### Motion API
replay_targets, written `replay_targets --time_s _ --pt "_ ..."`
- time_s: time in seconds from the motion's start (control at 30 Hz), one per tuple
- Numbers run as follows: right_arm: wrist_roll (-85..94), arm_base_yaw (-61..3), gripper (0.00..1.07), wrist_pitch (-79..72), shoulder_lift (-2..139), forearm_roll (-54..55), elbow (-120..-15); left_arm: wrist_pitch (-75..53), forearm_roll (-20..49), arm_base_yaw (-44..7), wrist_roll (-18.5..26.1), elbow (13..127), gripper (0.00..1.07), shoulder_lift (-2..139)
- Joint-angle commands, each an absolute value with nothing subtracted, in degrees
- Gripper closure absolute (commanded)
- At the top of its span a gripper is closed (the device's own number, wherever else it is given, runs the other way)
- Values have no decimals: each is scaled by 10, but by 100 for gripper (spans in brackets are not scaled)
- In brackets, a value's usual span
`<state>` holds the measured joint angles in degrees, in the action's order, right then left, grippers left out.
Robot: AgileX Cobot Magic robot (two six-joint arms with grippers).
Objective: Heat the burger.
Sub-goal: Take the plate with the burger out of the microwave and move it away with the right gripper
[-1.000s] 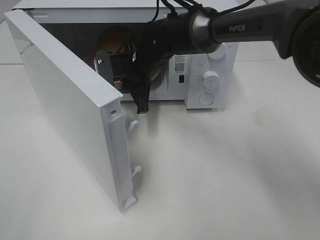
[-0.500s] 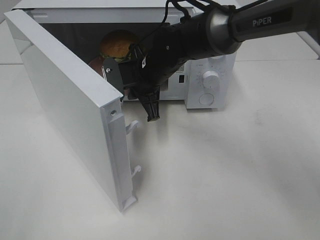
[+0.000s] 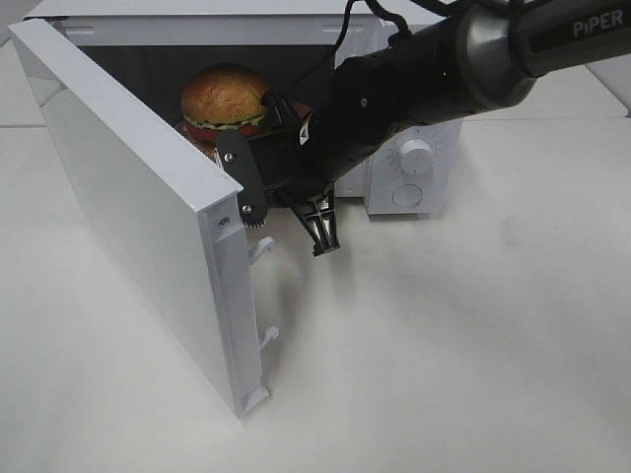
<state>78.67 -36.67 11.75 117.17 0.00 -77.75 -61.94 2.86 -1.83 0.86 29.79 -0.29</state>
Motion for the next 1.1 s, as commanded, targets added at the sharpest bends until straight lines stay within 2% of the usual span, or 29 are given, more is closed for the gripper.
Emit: replay_targets --time_s 0.03,0.3,1.1 --pt "802 -362 107 87 1135 17 -757 -612 30 -17 5 296 6 -6" --pt "881 -352 107 105 1102 89 -733 -612 30 -17 5 296 6 -6" --pt "925 -345 107 102 977 92 -583 -612 30 -17 5 296 6 -6"
